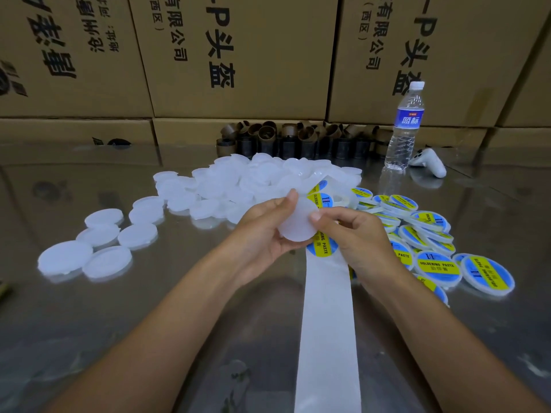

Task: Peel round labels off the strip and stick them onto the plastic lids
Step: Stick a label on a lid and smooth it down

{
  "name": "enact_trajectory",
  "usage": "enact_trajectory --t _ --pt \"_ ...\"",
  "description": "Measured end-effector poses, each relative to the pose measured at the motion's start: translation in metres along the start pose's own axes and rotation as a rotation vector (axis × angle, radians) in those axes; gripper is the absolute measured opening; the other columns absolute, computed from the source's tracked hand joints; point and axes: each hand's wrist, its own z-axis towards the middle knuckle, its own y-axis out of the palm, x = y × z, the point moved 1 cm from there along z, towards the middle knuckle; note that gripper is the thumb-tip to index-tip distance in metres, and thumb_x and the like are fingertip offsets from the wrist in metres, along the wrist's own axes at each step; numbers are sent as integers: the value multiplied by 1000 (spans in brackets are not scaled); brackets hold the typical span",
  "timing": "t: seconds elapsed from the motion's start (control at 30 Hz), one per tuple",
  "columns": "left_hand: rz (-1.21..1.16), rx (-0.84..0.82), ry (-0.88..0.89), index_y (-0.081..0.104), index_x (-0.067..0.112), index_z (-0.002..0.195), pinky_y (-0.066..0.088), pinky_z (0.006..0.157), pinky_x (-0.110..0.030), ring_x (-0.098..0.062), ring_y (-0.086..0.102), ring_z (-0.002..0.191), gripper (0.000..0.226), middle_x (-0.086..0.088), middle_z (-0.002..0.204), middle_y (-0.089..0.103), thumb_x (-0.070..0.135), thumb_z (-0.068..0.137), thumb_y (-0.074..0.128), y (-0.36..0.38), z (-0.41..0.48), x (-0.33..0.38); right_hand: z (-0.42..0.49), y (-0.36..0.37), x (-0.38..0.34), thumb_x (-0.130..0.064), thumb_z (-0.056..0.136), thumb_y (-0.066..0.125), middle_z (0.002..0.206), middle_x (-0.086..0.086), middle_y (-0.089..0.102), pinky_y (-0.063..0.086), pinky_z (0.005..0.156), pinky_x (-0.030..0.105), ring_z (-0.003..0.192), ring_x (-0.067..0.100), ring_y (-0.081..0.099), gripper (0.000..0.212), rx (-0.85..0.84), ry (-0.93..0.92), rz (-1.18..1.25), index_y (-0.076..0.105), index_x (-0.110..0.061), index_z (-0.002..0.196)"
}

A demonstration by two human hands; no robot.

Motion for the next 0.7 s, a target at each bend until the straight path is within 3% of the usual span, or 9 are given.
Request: enact_trajectory --t 0.1,0.17,0.27,0.43,0.5,0.6,0.7 --pt "112 17 8 61 0 114 57 72 -27 -19 68 90 33 -12 106 69 23 90 56 0 0 -5 -1 0 -1 -23 81 71 81 -4 75 53 67 16 76 7 70 12 -30 -2 6 77 -29 72" --pt "107 45 26 64 5 105 56 71 -27 -18 67 86 20 -7 96 71 17 95 51 0 1 -7 -1 -1 -1 -22 84 68 84 -4 75 54 71 18 80 8 70 15 -51 18 23 77 -29 74" --pt "15 117 61 65 11 96 51 75 -29 -18 64 85 17 -3 90 71 13 97 48 -4 4 -4 1 -2 2 -11 88 61 87 -4 75 54 79 26 83 11 70 25 -21 97 91 76 -28 80" --pt "-191 258 56 61 9 98 50 81 -26 -16 63 86 15 -6 98 66 9 98 46 -12 6 -1 3 -5 3 4 86 59 82 -11 73 52 68 25 76 9 67 35 42 84 202 72 -29 87" --pt "-221 250 38 58 5 99 52 83 -30 -21 65 88 14 -11 102 66 6 99 43 -11 6 -2 2 -5 3 3 86 60 82 -10 73 52 61 22 75 9 69 33 30 64 214 70 -28 92" --pt "-125 222 -1 57 4 104 56 78 -33 -27 66 93 17 -17 112 65 5 101 41 -8 5 -8 2 -5 4 3 85 62 84 -7 74 52 62 20 77 10 70 33 29 23 199 68 -28 95" --pt "14 78 -49 58 2 121 52 90 -44 -36 62 110 31 -20 123 63 15 102 38 -4 3 -14 1 -3 2 3 84 65 75 -9 71 50 59 15 69 5 68 31 45 -31 140 66 -26 97"
